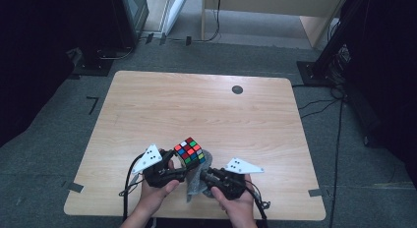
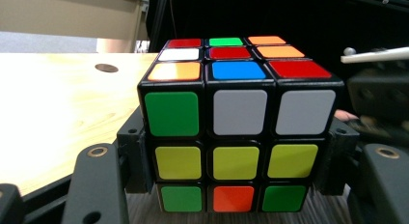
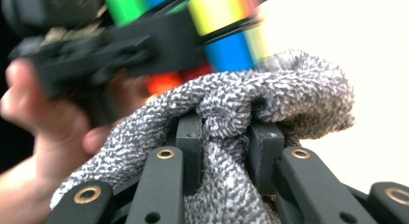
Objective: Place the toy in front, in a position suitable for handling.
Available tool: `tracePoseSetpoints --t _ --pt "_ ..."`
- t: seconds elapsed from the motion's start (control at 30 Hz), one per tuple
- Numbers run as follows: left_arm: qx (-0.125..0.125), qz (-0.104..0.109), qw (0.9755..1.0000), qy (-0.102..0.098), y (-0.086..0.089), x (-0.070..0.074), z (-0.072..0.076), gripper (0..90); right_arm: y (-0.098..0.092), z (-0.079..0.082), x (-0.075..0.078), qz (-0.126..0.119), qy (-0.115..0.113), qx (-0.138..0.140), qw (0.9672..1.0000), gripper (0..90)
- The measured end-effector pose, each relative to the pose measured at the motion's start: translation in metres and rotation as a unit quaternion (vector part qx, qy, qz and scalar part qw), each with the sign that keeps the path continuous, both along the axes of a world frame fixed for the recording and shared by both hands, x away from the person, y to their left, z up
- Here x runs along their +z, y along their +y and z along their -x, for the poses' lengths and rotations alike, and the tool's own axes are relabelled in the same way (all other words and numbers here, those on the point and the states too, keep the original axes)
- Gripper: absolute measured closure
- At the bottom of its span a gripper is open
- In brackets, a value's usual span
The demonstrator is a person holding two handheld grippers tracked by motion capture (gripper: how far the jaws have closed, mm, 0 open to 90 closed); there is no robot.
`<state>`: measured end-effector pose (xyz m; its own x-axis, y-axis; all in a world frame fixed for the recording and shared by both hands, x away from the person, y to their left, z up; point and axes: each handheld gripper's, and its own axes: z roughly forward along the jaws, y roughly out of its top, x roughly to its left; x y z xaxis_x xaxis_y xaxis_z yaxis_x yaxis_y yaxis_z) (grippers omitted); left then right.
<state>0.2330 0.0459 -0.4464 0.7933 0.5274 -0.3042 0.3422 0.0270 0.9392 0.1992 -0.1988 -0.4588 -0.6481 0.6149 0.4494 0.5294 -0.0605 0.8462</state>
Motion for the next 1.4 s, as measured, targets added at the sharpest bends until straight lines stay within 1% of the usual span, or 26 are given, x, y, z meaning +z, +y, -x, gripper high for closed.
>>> tracePoseSetpoints --t 0.07,0.1,0.2,0.3,0.33,0.37,0.43,0.47,0.5,0.53,0.6,0.63,0.67,0.7,0.73,0.8,0.83,0.93,1.0,1.03,1.1,1.13,1.2,1.23,1.27,1.4 --pt "-0.001 0.006 1.0 0.003 0.0 0.0 0.0 33.9 0.002 0.002 0.002 0.004 -0.008 -0.001 1.0 70.7" --pt "-0.001 0.004 1.0 0.003 0.0 0.0 0.001 33.9 0.006 0.005 0.002 0.011 -0.013 0.005 0.9998 70.5" --pt "-0.002 -0.006 1.0 0.001 -0.002 -0.002 0.0 33.9 0.026 0.012 0.001 0.038 -0.025 0.045 0.9979 70.5" --pt "0.001 -0.008 1.0 0.001 -0.002 -0.002 -0.001 34.0 0.028 0.011 -0.001 0.051 -0.03 0.053 0.9969 71.2" --pt "0.001 -0.005 1.0 0.001 -0.001 -0.002 -0.001 33.9 0.024 0.009 -0.001 0.049 -0.026 0.047 0.9974 71.4" --pt "0.003 -0.006 1.0 0.0 0.001 -0.001 -0.002 33.9 0.017 0.005 0.0 0.042 -0.023 0.03 0.9984 71.7" --pt "0.01 -0.013 0.9999 -0.001 0.004 -0.001 -0.003 33.9 -0.002 -0.002 0.001 0.031 -0.016 -0.019 0.9992 71.9" --pt "0.013 -0.014 0.9998 -0.001 0.005 -0.001 -0.003 33.9 -0.015 -0.007 0.002 0.038 -0.024 -0.053 0.9976 71.8" --pt "0.016 -0.014 0.9998 0.001 0.006 -0.002 -0.004 33.9 -0.022 -0.009 0.002 0.053 -0.035 -0.074 0.9953 71.6" --pt "0.019 -0.013 0.9997 0.003 0.008 -0.002 -0.005 33.9 -0.03 -0.012 0.001 0.084 -0.052 -0.1 0.9901 71.5" --pt "0.021 -0.011 0.9997 0.003 0.009 -0.001 -0.006 33.9 -0.045 -0.019 -0.005 0.157 -0.077 -0.143 0.9742 71.2" --pt "0.023 -0.012 0.9997 0.004 0.009 -0.002 -0.006 33.9 -0.051 -0.023 -0.009 0.183 -0.08 -0.156 0.9673 71.2" --pt "0.023 -0.016 0.9996 0.003 0.009 -0.002 -0.007 33.9 -0.057 -0.026 -0.014 0.2 -0.074 -0.163 0.9632 71.0" --pt "0.023 -0.02 0.9995 0.005 0.009 -0.004 -0.008 33.9 -0.062 -0.031 -0.019 0.208 -0.059 -0.162 0.9627 69.7" --pt "0.023 -0.021 0.9995 0.007 0.008 -0.005 -0.009 33.9 -0.067 -0.036 -0.026 0.208 -0.03 -0.154 0.9654 66.9" --pt "0.025 -0.025 0.9993 0.016 0.008 -0.007 -0.011 33.9 -0.071 -0.042 -0.032 0.202 0.001 -0.152 0.9675 58.3" --pt "0.027 -0.025 0.9991 0.022 0.008 -0.008 -0.012 33.9 -0.073 -0.043 -0.032 0.197 0.006 -0.154 0.9682 51.5" --pt "0.034 -0.023 0.9984 0.039 0.009 -0.01 -0.015 33.9 -0.068 -0.037 -0.022 0.195 -0.03 -0.161 0.967 40.5" --pt "0.047 -0.016 0.9972 0.056 0.011 -0.011 -0.018 33.9 -0.061 -0.03 -0.012 0.179 -0.061 -0.155 0.9697 38.0" --pt "0.051 -0.012 0.9965 0.065 0.013 -0.011 -0.019 33.9 -0.056 -0.026 -0.008 0.175 -0.075 -0.151 0.97 36.6" --pt "0.064 -0.011 0.9951 0.075 0.015 -0.011 -0.02 33.9 -0.046 -0.019 -0.002 0.167 -0.103 -0.14 0.9705 34.9" --pt "0.068 -0.011 0.9946 0.077 0.015 -0.011 -0.021 33.9 -0.04 -0.014 0.001 0.158 -0.115 -0.129 0.9723 34.2" --pt "0.069 -0.004 0.9939 0.085 0.015 -0.011 -0.021 33.9 -0.029 -0.01 0.003 0.14 -0.118 -0.095 0.9784 32.8" --pt "0.069 -0.004 0.9939 0.085 0.015 -0.011 -0.021 33.8 -0.029 -0.01 0.003 0.14 -0.118 -0.095 0.9784 32.8" --pt "0.068 0.001 0.9935 0.091 0.012 -0.01 -0.02 33.9 -0.014 -0.006 0.0 0.13 -0.114 -0.06 0.983 32.3" --pt "0.061 0.005 0.9938 0.093 0.003 -0.01 -0.015 33.8 0.008 0.001 -0.007 0.131 -0.129 -0.032 0.9825 32.2"
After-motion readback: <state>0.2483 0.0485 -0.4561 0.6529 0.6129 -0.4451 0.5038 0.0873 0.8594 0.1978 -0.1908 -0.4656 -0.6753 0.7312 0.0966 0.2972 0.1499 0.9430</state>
